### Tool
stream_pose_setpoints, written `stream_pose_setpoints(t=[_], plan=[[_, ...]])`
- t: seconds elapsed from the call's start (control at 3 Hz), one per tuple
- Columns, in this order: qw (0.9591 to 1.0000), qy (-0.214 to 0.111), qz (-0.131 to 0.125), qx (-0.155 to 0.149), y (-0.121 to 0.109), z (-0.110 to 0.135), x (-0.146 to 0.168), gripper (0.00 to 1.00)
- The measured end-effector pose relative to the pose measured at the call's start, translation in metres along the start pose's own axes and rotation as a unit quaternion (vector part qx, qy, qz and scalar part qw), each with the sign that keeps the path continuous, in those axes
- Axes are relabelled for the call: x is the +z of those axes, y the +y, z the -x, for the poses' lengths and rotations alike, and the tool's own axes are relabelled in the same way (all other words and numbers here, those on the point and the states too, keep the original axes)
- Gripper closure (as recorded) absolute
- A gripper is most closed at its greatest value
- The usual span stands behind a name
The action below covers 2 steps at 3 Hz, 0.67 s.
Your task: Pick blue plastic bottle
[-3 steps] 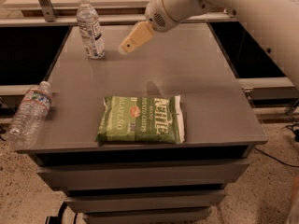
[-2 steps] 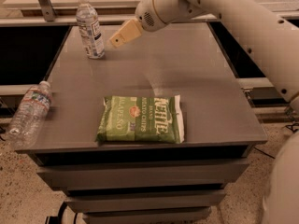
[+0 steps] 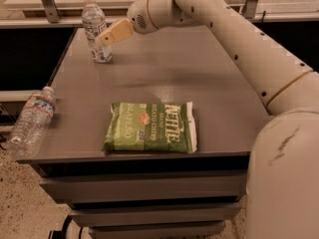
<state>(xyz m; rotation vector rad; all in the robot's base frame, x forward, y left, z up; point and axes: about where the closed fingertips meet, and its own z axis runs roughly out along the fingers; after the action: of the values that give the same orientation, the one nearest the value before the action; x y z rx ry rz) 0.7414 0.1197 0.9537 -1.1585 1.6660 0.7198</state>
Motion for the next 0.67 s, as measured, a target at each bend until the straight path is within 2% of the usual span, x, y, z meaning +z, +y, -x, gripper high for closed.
stream_pose_setpoints(t=[0.67], plan=[[0.9991, -0.02, 0.026, -0.029, -0.008, 0.007, 0.048, 0.0]])
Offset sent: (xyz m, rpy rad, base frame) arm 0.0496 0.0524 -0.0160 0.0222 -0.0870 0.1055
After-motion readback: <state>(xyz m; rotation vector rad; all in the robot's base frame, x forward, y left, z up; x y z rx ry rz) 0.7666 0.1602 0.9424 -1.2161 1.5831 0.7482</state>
